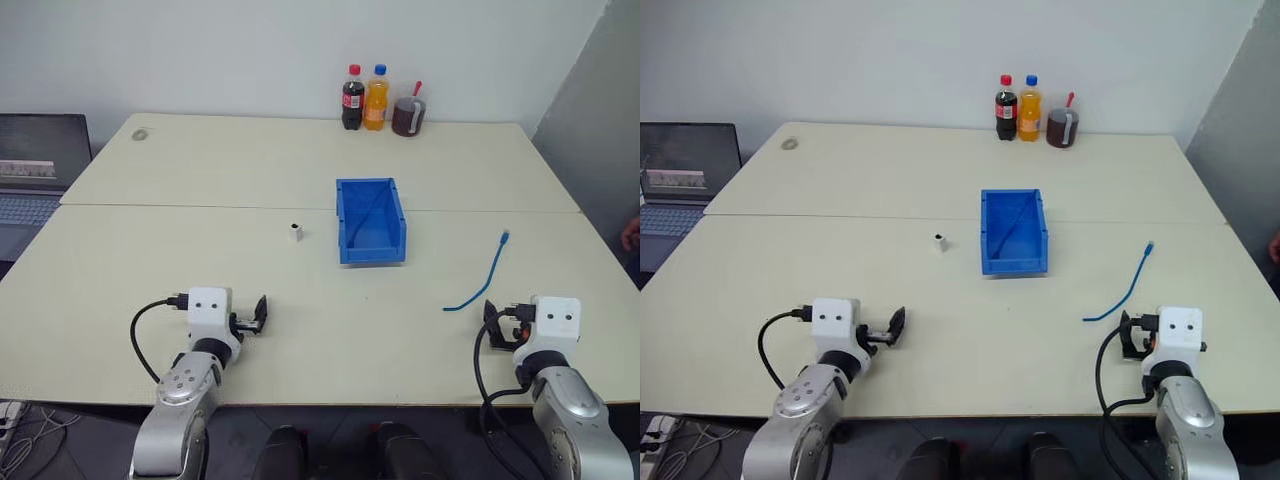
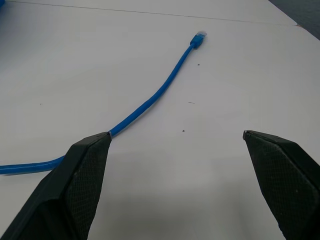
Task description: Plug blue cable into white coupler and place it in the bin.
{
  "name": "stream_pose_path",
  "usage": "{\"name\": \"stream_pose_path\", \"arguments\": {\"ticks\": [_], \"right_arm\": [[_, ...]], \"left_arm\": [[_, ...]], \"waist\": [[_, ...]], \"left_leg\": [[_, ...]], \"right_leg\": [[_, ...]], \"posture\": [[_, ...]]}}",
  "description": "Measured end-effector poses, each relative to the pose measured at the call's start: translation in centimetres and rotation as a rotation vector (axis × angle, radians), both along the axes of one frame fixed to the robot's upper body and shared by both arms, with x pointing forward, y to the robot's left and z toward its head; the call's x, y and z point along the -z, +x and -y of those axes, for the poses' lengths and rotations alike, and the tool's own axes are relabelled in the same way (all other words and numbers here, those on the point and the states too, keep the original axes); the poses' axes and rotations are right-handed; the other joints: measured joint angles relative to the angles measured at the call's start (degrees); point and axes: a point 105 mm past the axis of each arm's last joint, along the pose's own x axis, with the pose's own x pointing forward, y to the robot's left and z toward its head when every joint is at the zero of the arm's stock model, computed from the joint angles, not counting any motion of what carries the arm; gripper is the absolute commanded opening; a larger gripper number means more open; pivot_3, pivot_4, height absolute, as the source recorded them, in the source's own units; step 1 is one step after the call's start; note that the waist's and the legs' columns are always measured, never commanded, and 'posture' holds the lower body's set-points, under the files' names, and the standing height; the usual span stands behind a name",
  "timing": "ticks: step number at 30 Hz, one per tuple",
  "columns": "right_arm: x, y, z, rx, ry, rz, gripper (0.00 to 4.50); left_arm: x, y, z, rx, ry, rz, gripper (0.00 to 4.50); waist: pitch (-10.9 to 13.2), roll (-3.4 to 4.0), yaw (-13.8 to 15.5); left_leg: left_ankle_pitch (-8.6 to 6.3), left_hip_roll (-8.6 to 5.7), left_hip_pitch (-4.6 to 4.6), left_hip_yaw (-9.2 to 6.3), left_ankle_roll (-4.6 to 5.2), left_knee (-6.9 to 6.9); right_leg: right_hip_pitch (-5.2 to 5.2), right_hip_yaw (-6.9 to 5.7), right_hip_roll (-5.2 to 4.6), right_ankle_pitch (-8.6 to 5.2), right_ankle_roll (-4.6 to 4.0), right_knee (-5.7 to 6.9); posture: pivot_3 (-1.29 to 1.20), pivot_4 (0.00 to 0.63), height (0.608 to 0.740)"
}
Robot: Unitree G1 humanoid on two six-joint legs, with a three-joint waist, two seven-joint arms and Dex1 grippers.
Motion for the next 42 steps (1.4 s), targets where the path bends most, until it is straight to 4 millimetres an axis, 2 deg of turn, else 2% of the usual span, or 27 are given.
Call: {"name": "stream_pose_path", "arguments": {"ticks": [10,26,28,31,32,34,37,40,42], "right_arm": [[0.1,0.4,-0.4,-0.009,0.005,0.018,4.48],[-0.3,0.8,-0.3,-0.003,-0.019,0.031,4.48],[-0.7,1.1,-0.2,-0.008,-0.031,0.042,4.48],[-1.9,2.0,-0.1,-0.019,-0.054,0.068,4.48],[-2.6,2.5,0.0,-0.025,-0.062,0.083,4.48],[-2.9,3.3,0.2,-0.031,-0.070,0.079,4.48],[-3.3,5.8,0.8,-0.041,-0.058,0.051,4.48],[-3.3,8.6,1.6,-0.034,-0.020,0.014,4.48],[-3.3,10.3,1.9,-0.033,0.007,-0.010,4.48]], "left_arm": [[0.0,-0.1,-0.3,-0.059,0.024,0.032,4.50],[-0.4,0.7,-0.5,-0.038,0.056,0.044,4.50],[-0.9,1.1,-0.5,-0.014,0.062,0.057,4.50],[-3.0,2.7,0.0,0.099,0.112,0.108,4.50],[-4.3,3.5,0.7,0.170,0.138,0.143,4.50],[-5.3,4.5,2.2,0.299,0.149,0.153,4.50],[-9.5,6.7,6.5,0.637,0.157,0.219,4.50],[-13.3,6.9,11.7,0.987,0.198,0.291,4.50],[-14.0,6.1,14.4,1.181,0.212,0.304,4.50]], "waist": [[0.0,0.02,-0.1],[0.0,0.02,-0.1],[0.0,0.02,-0.1],[0.0,0.02,-0.1],[0.0,0.02,-0.1],[0.0,-0.01,-0.1],[0.1,-0.11,0.1],[0.1,-0.06,-0.1],[0.0,0.03,-0.3]], "left_leg": [[0.00,0.00,0.00,0.01,0.00,-0.03],[0.00,0.01,-0.02,0.02,0.00,-0.05],[0.00,0.00,-0.03,0.01,0.00,-0.05],[0.01,0.00,-0.02,-0.01,0.01,-0.05],[0.01,-0.01,-0.03,0.01,0.01,-0.06],[0.01,-0.03,-0.05,0.01,0.01,-0.05],[0.01,-0.05,-0.13,0.01,0.02,-0.03],[0.01,-0.07,-0.17,0.06,0.04,-0.12],[-0.02,-0.06,-0.16,0.14,0.09,-0.18]], "right_leg": [[-0.02,0.01,0.02,-0.02,0.00,-0.03],[-0.05,0.01,0.02,-0.03,-0.02,-0.07],[-0.05,0.00,0.02,-0.03,-0.02,-0.06],[-0.05,-0.03,0.05,-0.02,-0.03,-0.05],[-0.04,-0.02,0.05,-0.02,-0.03,-0.07],[-0.05,-0.02,0.05,-0.02,-0.02,-0.10],[-0.07,-0.07,0.06,0.01,0.00,-0.13],[-0.02,-0.03,0.07,0.15,-0.07,-0.45],[0.02,0.04,0.07,0.23,-0.21,-0.61]], "posture": [[0.00,0.150,0.740],[0.00,0.150,0.740],[0.00,0.150,0.740],[0.00,0.150,0.740],[0.00,0.150,0.740],[0.00,0.150,0.740],[0.00,0.150,0.740],[0.00,0.150,0.740],[0.00,0.150,0.740]]}}
